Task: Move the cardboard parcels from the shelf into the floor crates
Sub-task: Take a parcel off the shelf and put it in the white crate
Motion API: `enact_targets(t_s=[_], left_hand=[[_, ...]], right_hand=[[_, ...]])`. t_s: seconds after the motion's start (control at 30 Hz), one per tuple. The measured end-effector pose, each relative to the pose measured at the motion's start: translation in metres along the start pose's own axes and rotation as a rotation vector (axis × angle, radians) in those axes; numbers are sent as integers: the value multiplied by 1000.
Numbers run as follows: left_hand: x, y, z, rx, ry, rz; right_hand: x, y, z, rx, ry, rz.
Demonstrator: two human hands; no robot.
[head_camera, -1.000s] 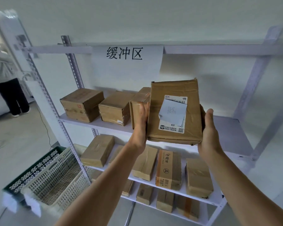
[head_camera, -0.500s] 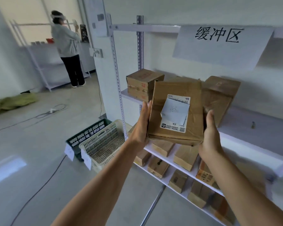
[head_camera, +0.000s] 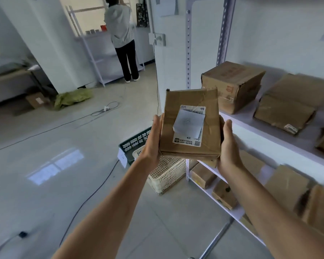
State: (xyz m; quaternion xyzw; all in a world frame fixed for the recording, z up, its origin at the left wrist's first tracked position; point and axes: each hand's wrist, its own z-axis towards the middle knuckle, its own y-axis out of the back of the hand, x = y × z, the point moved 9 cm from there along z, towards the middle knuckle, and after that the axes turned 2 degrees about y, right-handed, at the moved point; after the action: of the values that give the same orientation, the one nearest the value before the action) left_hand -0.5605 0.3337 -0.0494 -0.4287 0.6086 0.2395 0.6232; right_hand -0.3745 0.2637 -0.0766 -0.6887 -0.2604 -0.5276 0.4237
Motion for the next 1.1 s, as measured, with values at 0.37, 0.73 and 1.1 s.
enact_targets(t_s=[0.37,0.73,1.1], left_hand=[[-19,143,91,-140,28,4],[-27,283,242,24,168,59],[11,343,391,166,328,125]], right_hand=[[-56,-119,107,38,-30,-25],[-132,-234,231,-54,-73,80],[-210,-251,332,-355,-151,61]])
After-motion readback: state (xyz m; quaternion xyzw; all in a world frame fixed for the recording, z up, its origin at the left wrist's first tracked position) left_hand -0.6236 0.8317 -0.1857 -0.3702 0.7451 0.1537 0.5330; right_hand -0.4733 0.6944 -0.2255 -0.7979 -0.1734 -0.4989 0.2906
